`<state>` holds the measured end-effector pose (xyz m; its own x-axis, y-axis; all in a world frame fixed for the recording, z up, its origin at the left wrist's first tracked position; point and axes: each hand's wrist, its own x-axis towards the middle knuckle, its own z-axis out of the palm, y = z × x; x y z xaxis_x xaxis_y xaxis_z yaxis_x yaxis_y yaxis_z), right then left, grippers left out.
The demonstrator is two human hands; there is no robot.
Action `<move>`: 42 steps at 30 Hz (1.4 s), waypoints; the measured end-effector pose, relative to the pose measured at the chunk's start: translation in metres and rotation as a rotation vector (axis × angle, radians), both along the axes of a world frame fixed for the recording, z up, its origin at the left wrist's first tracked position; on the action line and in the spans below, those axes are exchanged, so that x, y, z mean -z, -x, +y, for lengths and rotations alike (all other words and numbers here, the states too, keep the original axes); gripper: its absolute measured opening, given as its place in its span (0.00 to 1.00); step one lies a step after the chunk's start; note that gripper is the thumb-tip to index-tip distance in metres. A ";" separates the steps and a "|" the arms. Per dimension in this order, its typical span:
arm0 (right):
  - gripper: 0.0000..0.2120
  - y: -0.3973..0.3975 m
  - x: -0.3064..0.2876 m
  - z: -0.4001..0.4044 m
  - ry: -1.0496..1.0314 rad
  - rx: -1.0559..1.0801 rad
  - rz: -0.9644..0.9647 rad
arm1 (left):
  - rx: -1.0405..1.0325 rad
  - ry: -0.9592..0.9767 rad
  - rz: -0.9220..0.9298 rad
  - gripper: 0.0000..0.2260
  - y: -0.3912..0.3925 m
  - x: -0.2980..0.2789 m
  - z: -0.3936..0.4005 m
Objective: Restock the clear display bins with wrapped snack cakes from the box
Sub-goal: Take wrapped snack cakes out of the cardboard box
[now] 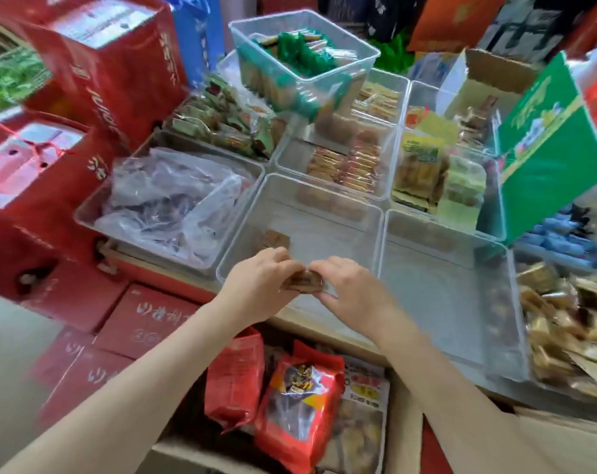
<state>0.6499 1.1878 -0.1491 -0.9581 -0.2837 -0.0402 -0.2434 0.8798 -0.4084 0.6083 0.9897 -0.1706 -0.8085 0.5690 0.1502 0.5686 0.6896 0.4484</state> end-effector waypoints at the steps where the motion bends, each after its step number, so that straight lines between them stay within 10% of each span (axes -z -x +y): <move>1: 0.14 0.016 0.009 -0.011 0.006 0.012 -0.023 | -0.031 -0.012 -0.013 0.22 0.012 0.011 -0.011; 8: 0.15 0.104 0.070 -0.037 0.028 0.354 -0.219 | -0.174 0.340 -0.290 0.51 0.064 0.079 -0.074; 17: 0.16 0.130 0.129 -0.063 0.097 0.380 -0.533 | -0.198 0.268 -0.146 0.47 0.063 0.099 -0.076; 24: 0.35 0.148 0.138 -0.057 0.173 0.418 -0.651 | -0.210 0.304 -0.090 0.45 0.063 0.103 -0.075; 42: 0.27 0.136 0.157 -0.068 0.155 0.433 -0.527 | -0.256 0.324 -0.069 0.44 0.063 0.102 -0.071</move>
